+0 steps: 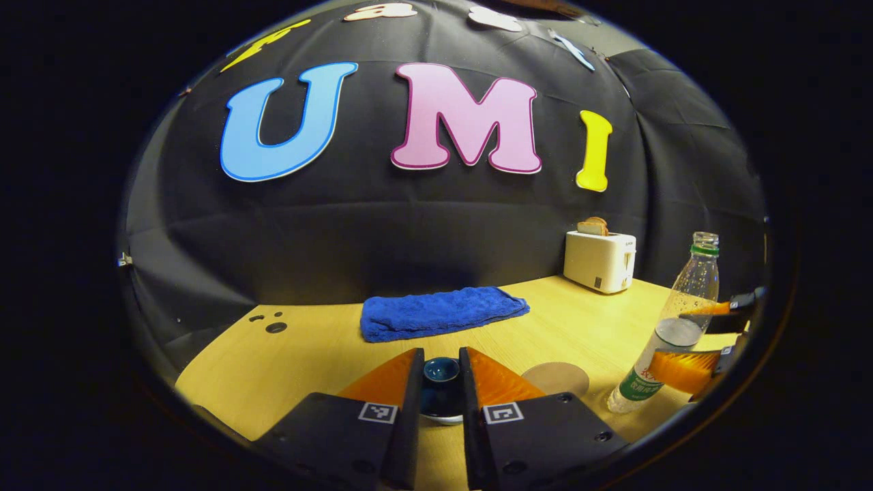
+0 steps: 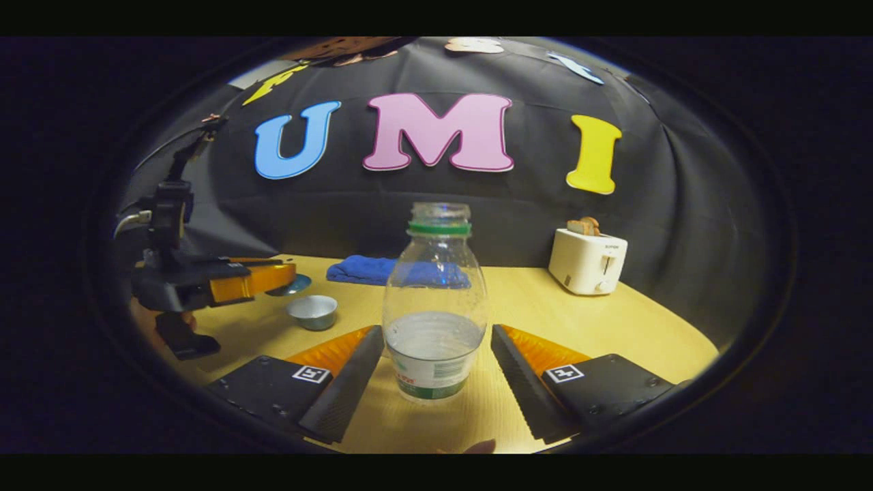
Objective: Open the teacup lid with one hand, grasp the water bottle and pour water into the teacup with the other hand; after pouring, place the water bottle on the coaster and then close the teacup lid.
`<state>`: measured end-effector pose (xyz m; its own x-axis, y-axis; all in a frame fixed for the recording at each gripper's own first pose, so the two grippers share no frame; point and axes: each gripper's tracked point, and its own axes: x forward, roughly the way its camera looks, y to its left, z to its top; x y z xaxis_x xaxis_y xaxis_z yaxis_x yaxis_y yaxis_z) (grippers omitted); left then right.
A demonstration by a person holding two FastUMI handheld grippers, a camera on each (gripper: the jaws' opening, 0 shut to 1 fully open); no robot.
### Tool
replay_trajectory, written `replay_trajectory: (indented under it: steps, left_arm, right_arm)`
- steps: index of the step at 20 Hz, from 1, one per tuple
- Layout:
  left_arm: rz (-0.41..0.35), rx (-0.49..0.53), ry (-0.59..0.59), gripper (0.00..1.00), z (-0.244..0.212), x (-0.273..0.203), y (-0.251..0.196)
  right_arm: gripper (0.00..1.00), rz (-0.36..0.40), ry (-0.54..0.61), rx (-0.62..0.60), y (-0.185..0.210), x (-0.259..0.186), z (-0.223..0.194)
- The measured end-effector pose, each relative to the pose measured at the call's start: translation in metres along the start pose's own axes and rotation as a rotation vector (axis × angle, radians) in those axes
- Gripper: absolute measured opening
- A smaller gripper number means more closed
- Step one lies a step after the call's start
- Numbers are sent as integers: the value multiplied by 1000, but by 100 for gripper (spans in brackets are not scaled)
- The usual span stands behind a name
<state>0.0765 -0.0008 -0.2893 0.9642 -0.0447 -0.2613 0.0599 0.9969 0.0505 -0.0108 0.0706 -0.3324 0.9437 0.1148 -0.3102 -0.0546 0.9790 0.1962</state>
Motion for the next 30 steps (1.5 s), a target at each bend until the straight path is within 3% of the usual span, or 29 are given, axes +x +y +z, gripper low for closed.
replay_trajectory:
  steps: [2, 3, 4, 5, 6, 8, 11, 13, 14, 16, 19, 21, 22, 24, 30]
  left_arm:
    - [8, -3, 2, 31, 1, -5, 4]
    - [14, 0, 4, 28, 0, -8, 7]
    - [19, 0, 10, 35, -1, -10, 10]
    - [26, 1, 16, 28, -3, -11, 13]
    - [31, -2, 19, 28, -3, -11, 16]
    - [45, -11, 21, 31, -5, -14, 22]
    - [68, -12, 21, 31, -7, -17, 30]
    - [78, -13, 19, 28, -7, -19, 35]
    - [83, -12, 17, 31, -6, -21, 37]
    - [89, -13, 13, 31, -6, -22, 41]
    - [99, -17, 7, 28, -7, -26, 47]
    - [107, -24, 1, 31, -6, -30, 52]
    - [106, -35, -4, 28, -5, -32, 53]
    - [110, -51, -7, 31, -6, -34, 56]
    - [138, -54, -7, 28, -10, -39, 69]
  right_arm:
    - [98, -5, 4, 7, -2, 6, -5]
    - [98, -1, 7, 7, -2, 9, -8]
    - [98, -7, 7, 4, -1, 11, -8]
    - [98, -11, 3, 5, -1, 13, -7]
    - [95, -11, 0, 4, -1, 14, -5]
    - [80, -13, 2, 4, 1, 16, -6]
    - [79, -67, 35, -44, -4, 21, -1]
    - [79, -115, 35, -127, -12, 26, 9]
    - [75, -143, 31, -182, -16, 30, 15]
    - [79, -170, 27, -274, -19, 38, 21]
    - [77, -179, 47, -357, -18, 51, 24]
    - [77, -187, 50, -441, -17, 59, 29]
    - [77, -195, 44, -500, -16, 63, 32]
    - [77, -210, 30, -636, -12, 69, 41]
    - [77, -171, 2, -984, 18, 100, 48]
